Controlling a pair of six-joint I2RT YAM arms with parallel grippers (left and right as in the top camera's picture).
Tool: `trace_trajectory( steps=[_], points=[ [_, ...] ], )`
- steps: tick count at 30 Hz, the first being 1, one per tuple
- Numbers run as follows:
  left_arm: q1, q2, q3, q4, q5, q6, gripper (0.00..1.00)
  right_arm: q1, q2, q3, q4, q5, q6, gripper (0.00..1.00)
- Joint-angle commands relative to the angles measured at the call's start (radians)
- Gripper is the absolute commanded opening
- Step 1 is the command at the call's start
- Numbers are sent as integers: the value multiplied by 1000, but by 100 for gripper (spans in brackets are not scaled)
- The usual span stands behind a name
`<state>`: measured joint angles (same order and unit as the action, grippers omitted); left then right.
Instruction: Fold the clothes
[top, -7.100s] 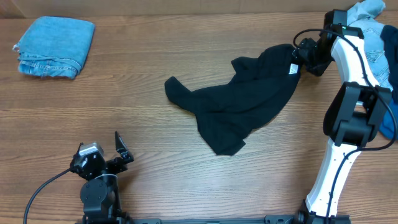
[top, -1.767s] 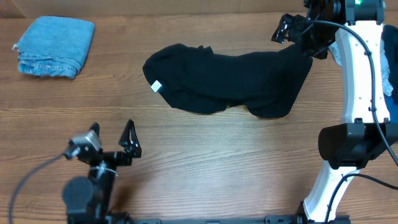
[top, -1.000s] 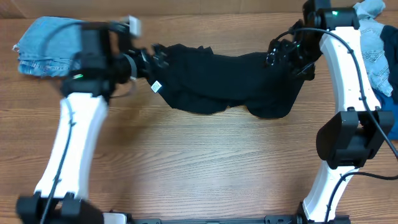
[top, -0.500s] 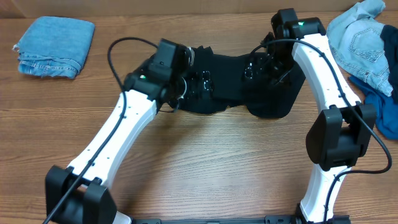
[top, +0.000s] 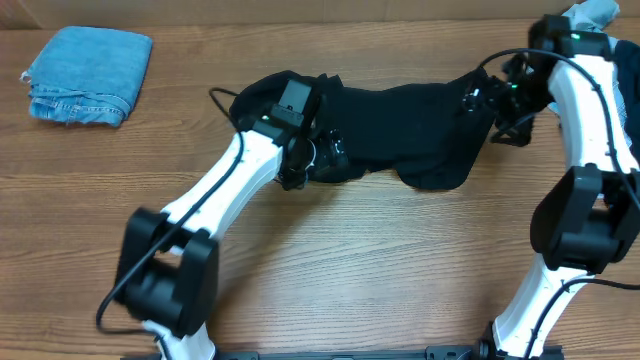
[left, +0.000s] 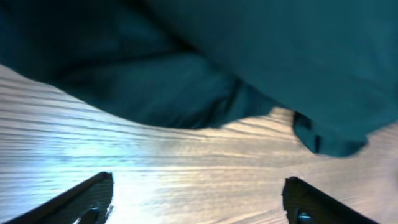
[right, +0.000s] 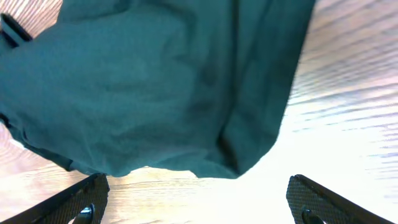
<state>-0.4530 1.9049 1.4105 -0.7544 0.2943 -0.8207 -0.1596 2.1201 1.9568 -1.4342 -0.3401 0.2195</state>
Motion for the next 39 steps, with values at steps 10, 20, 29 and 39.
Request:
trace_trajectory(
  steps=[10,20,29,39],
  points=[
    [-19,143,11,90,8,-201,85,15,1,-3,-7,-35,-14,95],
    [-20,152,11,87,-73,-205,66,15,1,-3,-7,-35,-14,93],
    [-20,179,11,99,-160,-204,76,15,1,-3,-8,-35,-14,90],
    [-12,246,12,163,-117,-189,35,15,1,-3,-19,-36,-41,87]
  ],
)
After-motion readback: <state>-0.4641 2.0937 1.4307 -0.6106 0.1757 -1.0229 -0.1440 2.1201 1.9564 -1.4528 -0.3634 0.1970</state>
